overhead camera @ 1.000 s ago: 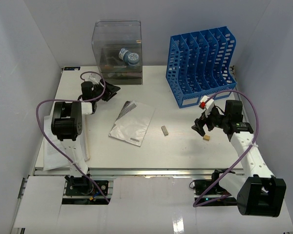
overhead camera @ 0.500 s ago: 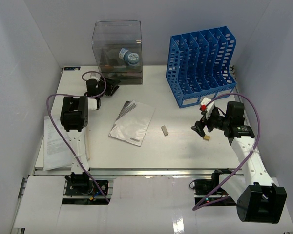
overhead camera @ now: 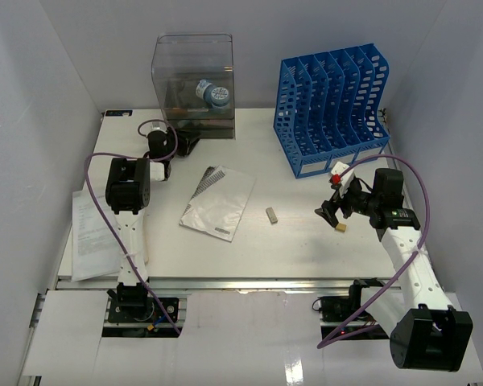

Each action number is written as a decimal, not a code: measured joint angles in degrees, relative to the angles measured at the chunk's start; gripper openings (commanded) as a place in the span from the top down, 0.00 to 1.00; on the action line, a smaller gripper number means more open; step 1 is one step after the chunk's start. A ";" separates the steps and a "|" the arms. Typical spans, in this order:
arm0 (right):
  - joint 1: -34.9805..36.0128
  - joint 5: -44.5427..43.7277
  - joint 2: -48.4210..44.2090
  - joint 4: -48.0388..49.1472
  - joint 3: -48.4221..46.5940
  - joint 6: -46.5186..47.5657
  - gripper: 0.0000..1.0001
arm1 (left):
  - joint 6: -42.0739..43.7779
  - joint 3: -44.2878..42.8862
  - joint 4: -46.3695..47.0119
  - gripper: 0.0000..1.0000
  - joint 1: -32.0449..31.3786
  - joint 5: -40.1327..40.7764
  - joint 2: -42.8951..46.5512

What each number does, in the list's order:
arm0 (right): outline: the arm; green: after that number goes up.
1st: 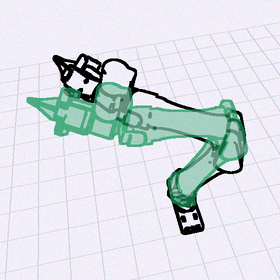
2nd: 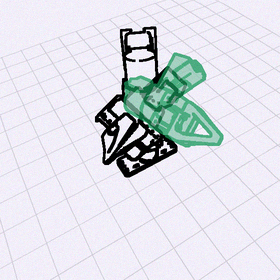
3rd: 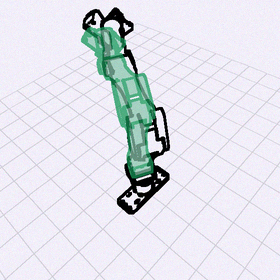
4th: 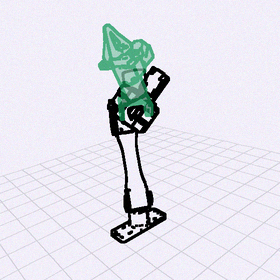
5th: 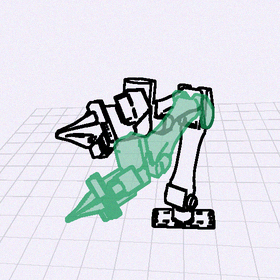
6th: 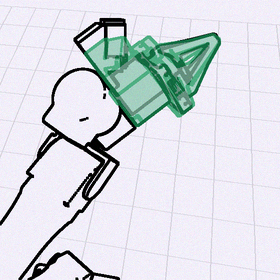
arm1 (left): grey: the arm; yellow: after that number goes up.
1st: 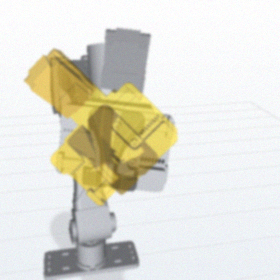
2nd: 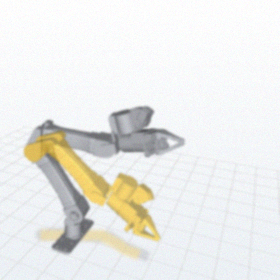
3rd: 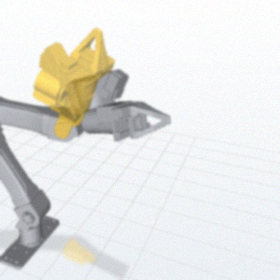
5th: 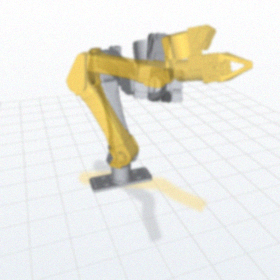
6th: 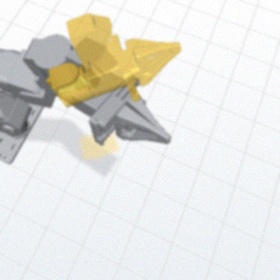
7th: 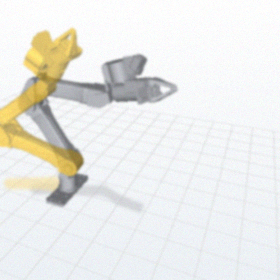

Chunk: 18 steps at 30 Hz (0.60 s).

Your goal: Organize the desk

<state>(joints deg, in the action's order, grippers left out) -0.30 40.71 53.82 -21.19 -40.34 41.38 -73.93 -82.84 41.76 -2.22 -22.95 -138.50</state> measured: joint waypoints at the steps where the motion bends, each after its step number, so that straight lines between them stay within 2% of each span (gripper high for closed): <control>1: 0.00 0.01 0.00 0.00 0.00 0.00 0.00 | -0.28 0.57 0.89 0.63 0.00 -0.28 0.00; 6: 0.00 0.03 0.00 0.00 0.00 0.00 0.00 | -1.60 2.54 4.17 0.61 0.00 -1.97 0.00; 15: 0.00 0.02 0.00 0.02 0.00 0.05 0.01 | -3.48 0.43 6.81 0.49 0.00 -3.45 -0.38; 18: 0.00 0.02 0.00 0.02 0.00 0.05 0.01 | -3.52 -1.89 6.05 0.52 0.00 -3.44 -1.44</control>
<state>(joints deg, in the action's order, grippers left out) -0.30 40.73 53.82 -21.17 -40.34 41.43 -77.44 -84.74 47.81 -2.22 -26.39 -139.94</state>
